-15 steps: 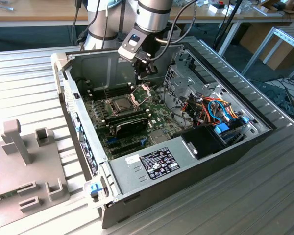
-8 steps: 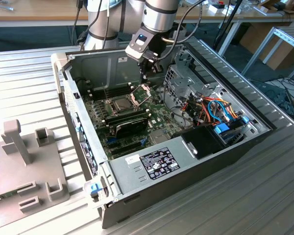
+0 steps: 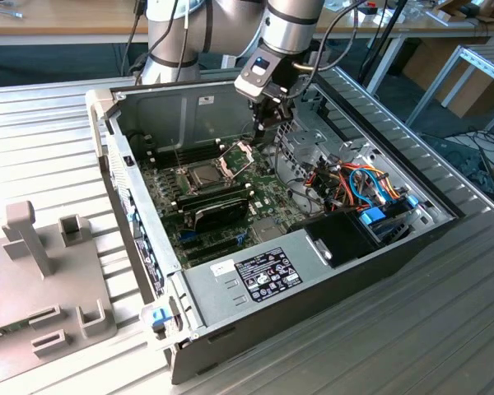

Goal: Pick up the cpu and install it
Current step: 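Close the cpu cover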

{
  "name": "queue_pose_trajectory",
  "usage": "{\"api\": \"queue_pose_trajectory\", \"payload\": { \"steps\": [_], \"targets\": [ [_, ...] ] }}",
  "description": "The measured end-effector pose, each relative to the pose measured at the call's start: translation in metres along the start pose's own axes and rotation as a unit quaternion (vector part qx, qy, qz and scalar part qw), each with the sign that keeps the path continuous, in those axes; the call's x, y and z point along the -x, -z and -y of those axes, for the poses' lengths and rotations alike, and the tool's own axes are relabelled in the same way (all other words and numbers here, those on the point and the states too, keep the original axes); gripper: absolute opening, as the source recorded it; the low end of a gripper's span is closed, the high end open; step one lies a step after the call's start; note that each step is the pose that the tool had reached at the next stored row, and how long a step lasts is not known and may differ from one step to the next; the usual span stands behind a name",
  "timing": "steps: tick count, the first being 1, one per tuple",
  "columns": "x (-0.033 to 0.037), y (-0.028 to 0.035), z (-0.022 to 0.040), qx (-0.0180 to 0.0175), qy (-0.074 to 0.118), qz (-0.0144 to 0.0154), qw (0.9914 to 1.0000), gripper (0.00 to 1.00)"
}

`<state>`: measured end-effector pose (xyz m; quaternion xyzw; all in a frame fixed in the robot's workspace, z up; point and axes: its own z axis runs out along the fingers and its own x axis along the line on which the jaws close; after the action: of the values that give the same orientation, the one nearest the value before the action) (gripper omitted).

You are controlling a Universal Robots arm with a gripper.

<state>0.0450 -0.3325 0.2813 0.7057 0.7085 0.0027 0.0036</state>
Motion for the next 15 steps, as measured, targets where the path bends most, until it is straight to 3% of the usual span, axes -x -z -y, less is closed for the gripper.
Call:
{"api": "queue_pose_trajectory", "payload": {
  "steps": [5, 15],
  "targets": [
    [0.0001, -0.0083, -0.009, 0.0, 0.0, 0.0001, 1.0, 0.11],
    [0.0, -0.0268, -0.01, 0.0, 0.0, 0.0, 1.0, 0.11]
  ]
}}
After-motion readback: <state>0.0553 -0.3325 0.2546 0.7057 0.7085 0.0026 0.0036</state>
